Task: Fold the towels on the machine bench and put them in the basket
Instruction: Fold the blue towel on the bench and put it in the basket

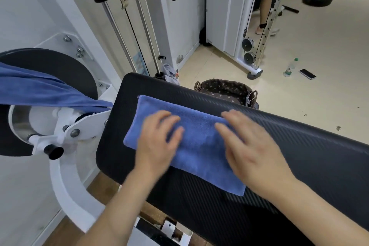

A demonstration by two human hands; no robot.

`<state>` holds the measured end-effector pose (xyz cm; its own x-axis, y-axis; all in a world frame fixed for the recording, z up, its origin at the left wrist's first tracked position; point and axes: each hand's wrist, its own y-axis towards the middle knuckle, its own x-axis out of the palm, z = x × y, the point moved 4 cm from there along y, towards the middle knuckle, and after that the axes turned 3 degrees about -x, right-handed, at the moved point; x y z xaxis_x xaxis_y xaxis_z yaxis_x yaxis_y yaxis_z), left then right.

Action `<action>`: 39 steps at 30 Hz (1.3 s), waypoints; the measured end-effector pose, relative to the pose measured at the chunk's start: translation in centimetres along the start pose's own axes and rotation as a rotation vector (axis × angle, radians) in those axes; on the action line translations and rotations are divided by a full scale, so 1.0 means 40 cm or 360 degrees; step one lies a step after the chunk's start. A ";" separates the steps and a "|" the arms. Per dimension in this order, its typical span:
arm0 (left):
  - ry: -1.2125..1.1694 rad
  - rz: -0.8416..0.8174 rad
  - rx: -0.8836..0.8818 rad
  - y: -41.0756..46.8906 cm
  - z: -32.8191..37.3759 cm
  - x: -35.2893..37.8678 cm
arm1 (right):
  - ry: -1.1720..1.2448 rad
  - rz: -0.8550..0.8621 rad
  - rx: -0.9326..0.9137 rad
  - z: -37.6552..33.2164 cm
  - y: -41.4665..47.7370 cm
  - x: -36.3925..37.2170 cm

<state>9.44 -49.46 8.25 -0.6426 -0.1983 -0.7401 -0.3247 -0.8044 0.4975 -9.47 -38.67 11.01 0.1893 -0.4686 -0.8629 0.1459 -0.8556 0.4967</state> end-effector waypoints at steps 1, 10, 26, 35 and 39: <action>0.0019 -0.0195 0.0077 -0.043 0.028 0.031 | -0.0045 -0.0128 -0.0177 -0.018 -0.011 0.018; 0.0351 -0.0737 0.0004 -0.124 0.051 0.112 | -0.0302 -0.0794 -0.0270 0.016 -0.058 0.089; -0.0156 -0.0484 0.0242 -0.169 0.045 0.073 | -0.0230 -0.0919 -0.0738 0.052 -0.098 0.038; -0.0432 -0.0676 -0.0225 -0.107 0.059 -0.004 | 0.0566 -0.0795 0.0041 0.027 0.030 -0.036; -0.0220 -0.0370 -0.0283 -0.119 0.040 -0.057 | 0.0939 -0.0910 0.0099 0.003 0.111 -0.154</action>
<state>11.34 -44.27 8.29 -0.6573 0.0703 -0.7503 -0.3552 -0.9070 0.2263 -10.08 -39.62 18.53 0.5837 0.2207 -0.7814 0.3235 -0.9459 -0.0255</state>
